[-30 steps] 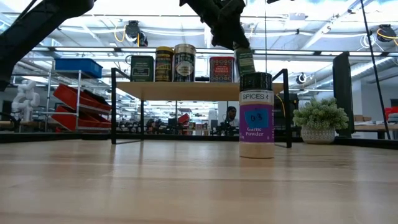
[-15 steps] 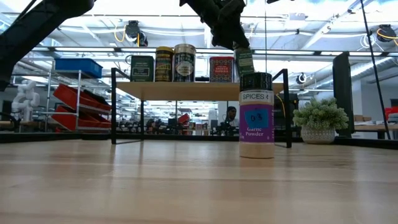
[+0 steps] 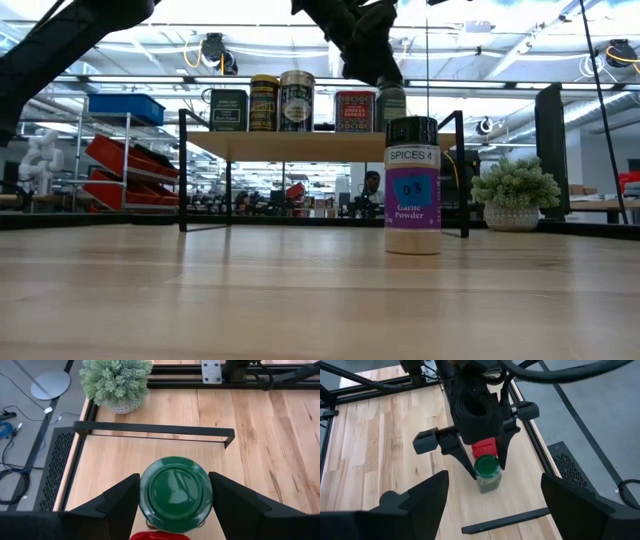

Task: Shelf spices

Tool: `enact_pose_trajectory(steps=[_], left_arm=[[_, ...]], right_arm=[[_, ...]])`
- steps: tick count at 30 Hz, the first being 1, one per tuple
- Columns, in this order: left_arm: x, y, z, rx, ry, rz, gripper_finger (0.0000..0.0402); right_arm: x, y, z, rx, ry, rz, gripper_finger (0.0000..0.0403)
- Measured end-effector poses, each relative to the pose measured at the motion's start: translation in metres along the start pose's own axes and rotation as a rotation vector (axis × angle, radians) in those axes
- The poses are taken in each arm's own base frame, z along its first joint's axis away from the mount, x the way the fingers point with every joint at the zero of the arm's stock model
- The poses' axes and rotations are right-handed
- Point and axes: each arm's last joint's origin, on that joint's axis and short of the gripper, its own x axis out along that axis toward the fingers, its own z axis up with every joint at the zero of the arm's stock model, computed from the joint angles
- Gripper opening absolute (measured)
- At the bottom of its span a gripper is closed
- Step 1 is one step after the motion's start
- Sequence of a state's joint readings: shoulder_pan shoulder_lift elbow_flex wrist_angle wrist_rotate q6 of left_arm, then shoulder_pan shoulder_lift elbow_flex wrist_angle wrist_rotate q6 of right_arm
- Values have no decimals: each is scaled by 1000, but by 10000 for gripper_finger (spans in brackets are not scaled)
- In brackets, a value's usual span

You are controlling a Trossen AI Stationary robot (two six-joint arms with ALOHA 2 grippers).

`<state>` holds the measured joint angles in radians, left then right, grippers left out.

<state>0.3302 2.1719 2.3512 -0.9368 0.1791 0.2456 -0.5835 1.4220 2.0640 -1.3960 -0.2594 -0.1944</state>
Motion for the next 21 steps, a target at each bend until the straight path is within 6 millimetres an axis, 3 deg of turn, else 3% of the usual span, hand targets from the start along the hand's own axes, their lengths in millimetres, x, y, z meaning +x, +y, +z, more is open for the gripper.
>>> enact_pose_trajectory(steps=[21], left_arm=[[-1,0,0,32,3,0,242]], right_arm=[[0,0,0,-5,0,1,306]])
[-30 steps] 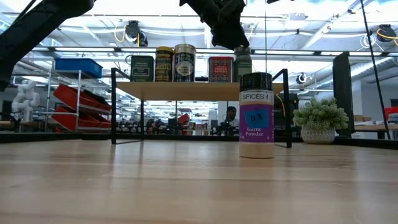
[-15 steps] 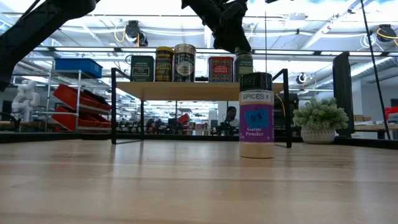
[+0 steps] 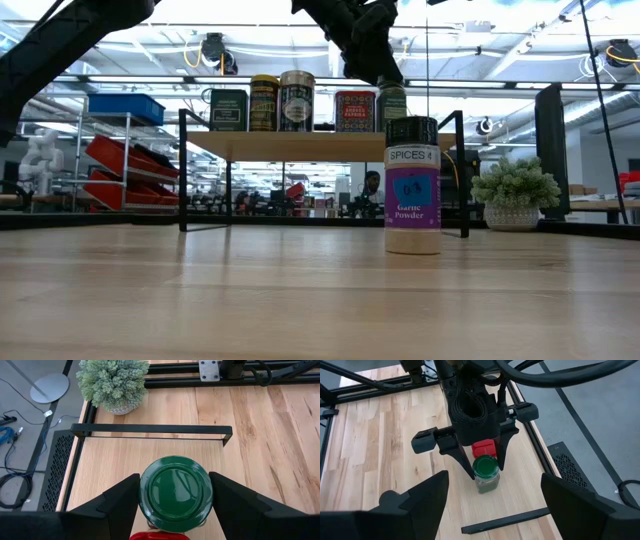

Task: Shelf spices

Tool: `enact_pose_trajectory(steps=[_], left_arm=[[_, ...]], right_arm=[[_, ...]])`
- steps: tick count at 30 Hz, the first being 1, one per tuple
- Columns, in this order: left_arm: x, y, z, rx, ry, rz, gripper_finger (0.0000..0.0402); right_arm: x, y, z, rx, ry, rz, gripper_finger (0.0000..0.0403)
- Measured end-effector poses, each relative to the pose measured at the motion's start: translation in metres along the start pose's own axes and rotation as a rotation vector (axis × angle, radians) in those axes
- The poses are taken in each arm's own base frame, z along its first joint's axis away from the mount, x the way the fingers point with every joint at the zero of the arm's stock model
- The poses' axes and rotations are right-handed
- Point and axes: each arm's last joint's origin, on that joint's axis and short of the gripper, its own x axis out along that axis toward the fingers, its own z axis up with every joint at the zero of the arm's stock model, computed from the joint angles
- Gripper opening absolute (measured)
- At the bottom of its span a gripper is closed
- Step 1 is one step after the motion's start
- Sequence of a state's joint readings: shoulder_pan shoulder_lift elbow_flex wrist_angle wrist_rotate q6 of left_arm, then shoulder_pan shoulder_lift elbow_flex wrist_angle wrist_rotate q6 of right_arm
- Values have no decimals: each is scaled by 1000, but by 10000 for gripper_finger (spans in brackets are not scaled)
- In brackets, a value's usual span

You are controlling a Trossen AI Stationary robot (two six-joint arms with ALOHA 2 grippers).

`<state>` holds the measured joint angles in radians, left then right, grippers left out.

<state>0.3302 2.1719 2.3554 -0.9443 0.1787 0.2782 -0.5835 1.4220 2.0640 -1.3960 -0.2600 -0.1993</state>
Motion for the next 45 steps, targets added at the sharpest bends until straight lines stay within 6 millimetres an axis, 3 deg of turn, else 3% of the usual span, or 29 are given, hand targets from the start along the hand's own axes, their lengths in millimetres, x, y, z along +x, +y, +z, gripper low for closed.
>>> enact_pose_trajectory(steps=[29,45], left_arm=[[-3,1,1,20,-5,14,242],[-55,-11,16,34,-84,65,242]], right_arm=[[0,0,0,2,1,1,306],[0,2,-1,54,6,38,306]])
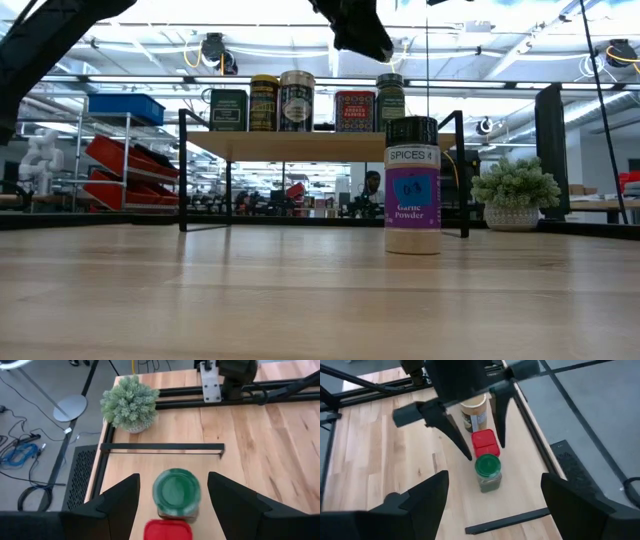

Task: Shelf spices

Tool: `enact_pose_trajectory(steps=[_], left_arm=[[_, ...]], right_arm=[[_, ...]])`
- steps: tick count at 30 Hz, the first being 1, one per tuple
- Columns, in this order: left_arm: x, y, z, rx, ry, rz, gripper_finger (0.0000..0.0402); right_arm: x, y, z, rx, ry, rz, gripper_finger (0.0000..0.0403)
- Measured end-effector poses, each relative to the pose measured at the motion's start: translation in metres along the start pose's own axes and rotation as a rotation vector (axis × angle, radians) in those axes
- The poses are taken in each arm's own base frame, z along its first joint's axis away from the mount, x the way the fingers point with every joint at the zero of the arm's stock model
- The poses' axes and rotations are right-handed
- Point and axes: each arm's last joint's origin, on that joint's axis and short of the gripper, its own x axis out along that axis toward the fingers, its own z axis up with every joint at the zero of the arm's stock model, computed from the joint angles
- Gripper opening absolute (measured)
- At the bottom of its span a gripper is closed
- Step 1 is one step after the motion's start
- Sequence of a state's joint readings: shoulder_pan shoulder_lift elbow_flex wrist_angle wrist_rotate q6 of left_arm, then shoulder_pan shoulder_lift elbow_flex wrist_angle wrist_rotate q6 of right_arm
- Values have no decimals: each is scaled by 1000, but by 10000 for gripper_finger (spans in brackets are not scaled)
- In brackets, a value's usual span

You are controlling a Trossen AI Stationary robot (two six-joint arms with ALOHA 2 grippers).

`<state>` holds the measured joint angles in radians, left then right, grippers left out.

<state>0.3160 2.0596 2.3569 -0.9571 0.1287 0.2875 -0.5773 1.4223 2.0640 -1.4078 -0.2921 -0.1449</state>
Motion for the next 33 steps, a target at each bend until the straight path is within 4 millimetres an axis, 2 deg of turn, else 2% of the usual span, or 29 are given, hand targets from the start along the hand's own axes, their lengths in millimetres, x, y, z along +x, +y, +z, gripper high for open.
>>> enact_pose_trajectory(steps=[4,8,12,14,17,20,24,27,33], left_arm=[[-31,-7,7,-32,-25,15,242],[-71,-11,15,-60,-96,46,242],[-98,-12,19,-74,-142,87,242],[-109,-12,20,-74,-156,109,242],[-120,-13,21,-75,-173,132,242],[-127,-14,19,-77,-161,142,242],[-130,-15,12,-84,-90,162,242],[-130,-16,8,-87,-42,166,242],[-130,-17,6,-86,-21,161,242]], right_arm=[[-8,18,-13,60,91,171,306],[-22,43,-23,17,99,272,306],[-12,63,-28,-89,123,313,306],[4,70,-34,-124,185,319,306],[39,81,-40,-133,219,341,306],[77,96,-48,-122,202,375,306],[123,113,-68,-82,241,390,313],[147,126,-82,-106,271,391,321],[183,147,-91,-136,243,414,333]])
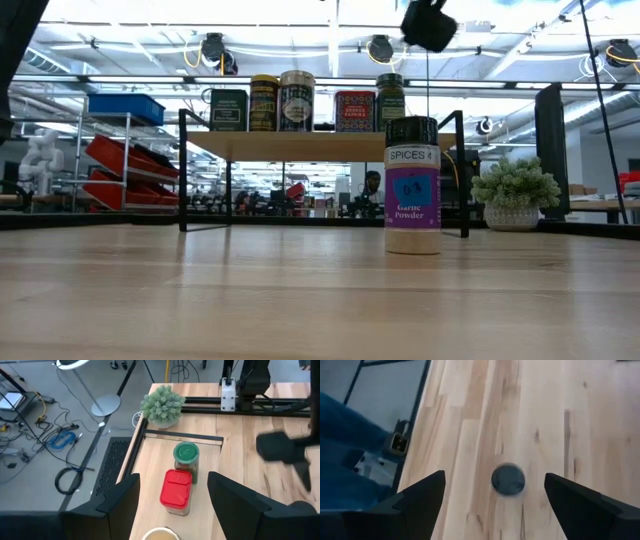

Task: Shelf spices

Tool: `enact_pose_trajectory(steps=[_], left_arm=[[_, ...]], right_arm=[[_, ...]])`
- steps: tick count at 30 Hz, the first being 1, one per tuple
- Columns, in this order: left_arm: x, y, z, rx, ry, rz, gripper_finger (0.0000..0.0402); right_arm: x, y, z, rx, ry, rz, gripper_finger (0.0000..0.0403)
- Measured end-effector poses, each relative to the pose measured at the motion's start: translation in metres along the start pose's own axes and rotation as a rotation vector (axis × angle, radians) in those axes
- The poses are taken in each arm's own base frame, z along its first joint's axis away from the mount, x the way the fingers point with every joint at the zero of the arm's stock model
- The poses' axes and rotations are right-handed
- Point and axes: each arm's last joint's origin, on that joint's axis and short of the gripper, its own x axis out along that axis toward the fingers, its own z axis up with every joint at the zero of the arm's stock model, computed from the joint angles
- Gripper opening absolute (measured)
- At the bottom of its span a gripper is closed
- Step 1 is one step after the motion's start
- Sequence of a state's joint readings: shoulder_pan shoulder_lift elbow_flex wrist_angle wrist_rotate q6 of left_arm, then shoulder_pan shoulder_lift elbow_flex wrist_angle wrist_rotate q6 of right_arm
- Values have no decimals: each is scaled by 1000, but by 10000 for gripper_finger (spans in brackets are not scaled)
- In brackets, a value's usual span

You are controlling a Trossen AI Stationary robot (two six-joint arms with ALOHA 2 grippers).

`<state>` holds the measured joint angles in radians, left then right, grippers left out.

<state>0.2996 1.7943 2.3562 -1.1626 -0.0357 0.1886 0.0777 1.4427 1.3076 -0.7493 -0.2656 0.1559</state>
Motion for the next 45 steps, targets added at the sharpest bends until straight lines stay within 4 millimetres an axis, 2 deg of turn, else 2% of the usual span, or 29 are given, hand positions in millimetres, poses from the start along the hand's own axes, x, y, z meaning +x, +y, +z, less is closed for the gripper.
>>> enact_pose_trajectory(steps=[6,13,23,29,34,45], left_arm=[[0,0,0,-1,0,1,242],[0,0,0,-7,-1,0,242],[0,0,0,-25,-1,3,242],[0,0,0,-25,-1,7,242],[0,0,0,-26,-1,7,242],[0,0,0,-26,-1,7,242]], right_arm=[[33,-6,-2,47,94,-10,350],[51,-7,-2,75,121,-10,357],[90,-11,-15,121,261,-76,357],[103,-13,-19,147,296,-92,353],[105,-14,-20,183,306,-101,321],[104,-13,-19,226,298,-106,213]])
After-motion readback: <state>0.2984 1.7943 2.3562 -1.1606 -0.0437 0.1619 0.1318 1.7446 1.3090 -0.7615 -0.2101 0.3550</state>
